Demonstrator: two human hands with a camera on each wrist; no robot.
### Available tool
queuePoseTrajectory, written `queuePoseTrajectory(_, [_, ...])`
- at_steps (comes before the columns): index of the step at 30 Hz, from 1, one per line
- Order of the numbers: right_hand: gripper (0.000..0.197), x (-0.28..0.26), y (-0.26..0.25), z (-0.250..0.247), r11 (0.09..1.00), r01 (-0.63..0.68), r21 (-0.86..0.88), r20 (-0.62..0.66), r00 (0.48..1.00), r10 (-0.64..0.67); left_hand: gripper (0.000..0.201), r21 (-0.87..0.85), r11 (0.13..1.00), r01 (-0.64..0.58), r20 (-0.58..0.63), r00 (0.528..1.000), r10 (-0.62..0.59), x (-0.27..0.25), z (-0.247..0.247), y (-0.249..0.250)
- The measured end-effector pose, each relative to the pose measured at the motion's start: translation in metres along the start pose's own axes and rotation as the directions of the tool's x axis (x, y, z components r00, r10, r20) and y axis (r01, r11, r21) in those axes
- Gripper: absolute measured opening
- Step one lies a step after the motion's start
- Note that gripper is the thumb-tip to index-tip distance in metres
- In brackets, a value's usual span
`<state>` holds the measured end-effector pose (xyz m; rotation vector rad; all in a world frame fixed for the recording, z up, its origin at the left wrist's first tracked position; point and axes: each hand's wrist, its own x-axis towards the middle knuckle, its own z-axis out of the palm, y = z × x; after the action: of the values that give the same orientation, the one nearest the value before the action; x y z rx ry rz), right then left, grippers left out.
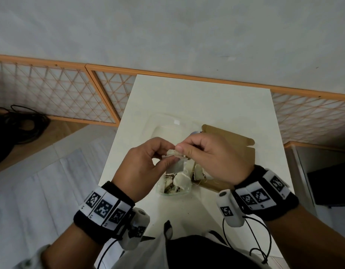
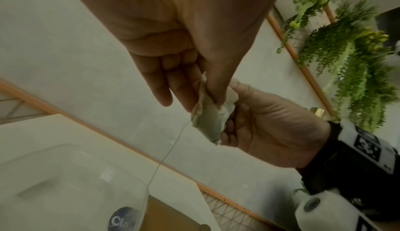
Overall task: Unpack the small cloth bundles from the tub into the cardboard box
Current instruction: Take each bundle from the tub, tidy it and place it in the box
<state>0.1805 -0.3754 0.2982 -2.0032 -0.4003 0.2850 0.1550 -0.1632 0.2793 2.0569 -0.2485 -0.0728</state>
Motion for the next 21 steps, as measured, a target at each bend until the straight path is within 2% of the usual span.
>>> queuePoseTrajectory(3, [0.013,0.006,0.036,0.014,0.994,-0.103,0.023,-0.043,0.994,0.104,0.009,0.046,0.998,0.032,0.0,0.999,-0.032,-0.003,-0.002,-0.01])
queuePoseTrajectory(6, [0.016,0.009,0.086,0.044,0.947,-0.214,-0.238,0.042,0.972,0.23,0.012,0.093,0.994,0.055,0.002,0.998,-0.055,-0.008,-0.001,-0.021])
queuePoseTrajectory(9, [0.022,0.011,0.137,0.075,0.817,-0.288,-0.5,0.103,0.917,0.386,0.016,0.105,0.991,0.082,0.011,0.996,-0.083,-0.013,0.003,-0.027])
queuePoseTrajectory(11, [0.03,0.011,0.155,0.09,0.743,-0.298,-0.599,0.12,0.884,0.451,0.017,0.109,0.988,0.105,0.024,0.994,-0.109,-0.016,0.005,-0.03])
queuePoseTrajectory(16, [0.039,0.012,0.171,0.103,0.714,-0.284,-0.639,0.099,0.891,0.444,0.014,0.091,0.984,0.154,0.044,0.986,-0.159,-0.021,0.007,-0.037])
queuePoseTrajectory(21, [0.04,0.012,0.17,0.099,0.758,-0.338,-0.558,0.106,0.877,0.469,0.013,0.104,0.98,0.172,0.045,0.983,-0.177,-0.019,0.006,-0.037])
